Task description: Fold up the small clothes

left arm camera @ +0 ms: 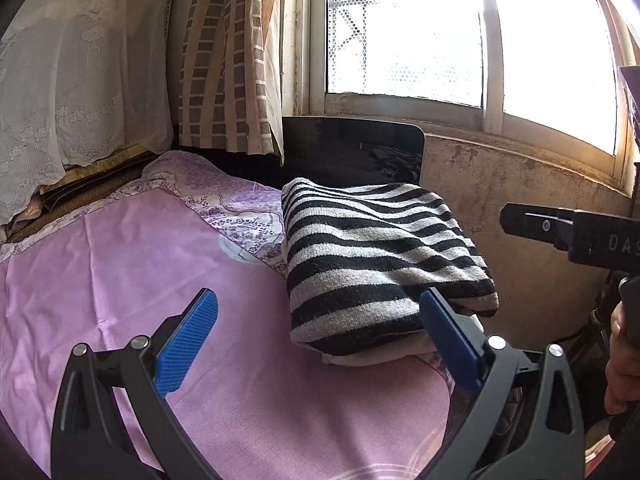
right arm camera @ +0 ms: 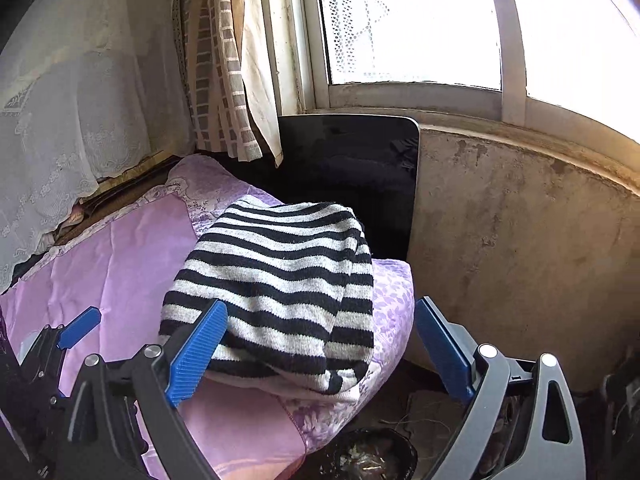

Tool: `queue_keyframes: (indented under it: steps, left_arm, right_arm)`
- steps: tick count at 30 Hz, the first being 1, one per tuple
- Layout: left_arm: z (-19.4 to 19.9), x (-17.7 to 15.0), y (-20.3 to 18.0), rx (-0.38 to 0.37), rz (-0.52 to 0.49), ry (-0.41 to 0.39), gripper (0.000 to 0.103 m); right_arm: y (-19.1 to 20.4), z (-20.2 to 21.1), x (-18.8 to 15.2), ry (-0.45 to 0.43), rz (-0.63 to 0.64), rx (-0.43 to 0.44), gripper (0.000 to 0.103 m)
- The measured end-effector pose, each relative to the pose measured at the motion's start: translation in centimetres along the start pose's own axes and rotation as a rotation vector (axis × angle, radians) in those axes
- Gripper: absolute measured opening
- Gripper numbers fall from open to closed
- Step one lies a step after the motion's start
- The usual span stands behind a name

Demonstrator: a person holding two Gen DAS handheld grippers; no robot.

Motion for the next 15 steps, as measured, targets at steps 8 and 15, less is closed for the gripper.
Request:
queue_keyframes:
  steps: [8, 15]
  left_arm:
    - [2.6, -0.2, -0.3, 0.008, -0.036, -0.042, 0.098]
    - [2.3, -1.1, 0.9, 0.035, -0.011, -0.007, 0.098]
  right_arm:
    - [0.1, 1.4, -2.1, -0.013, -0.046, -0.031, 0.097]
    - [0.4, 0.6, -2.9, 0.006, -0.037, 0.007, 0.097]
Point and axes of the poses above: each gripper's, at about its wrist camera, not at the fingertips, and z roughly against the way its jaws point, y to its left, x to its top, the point moved 10 cm from there along -z, roughly the way its jaws point, and after that the axes turned 9 degrees about x, right-handed, at the moved point
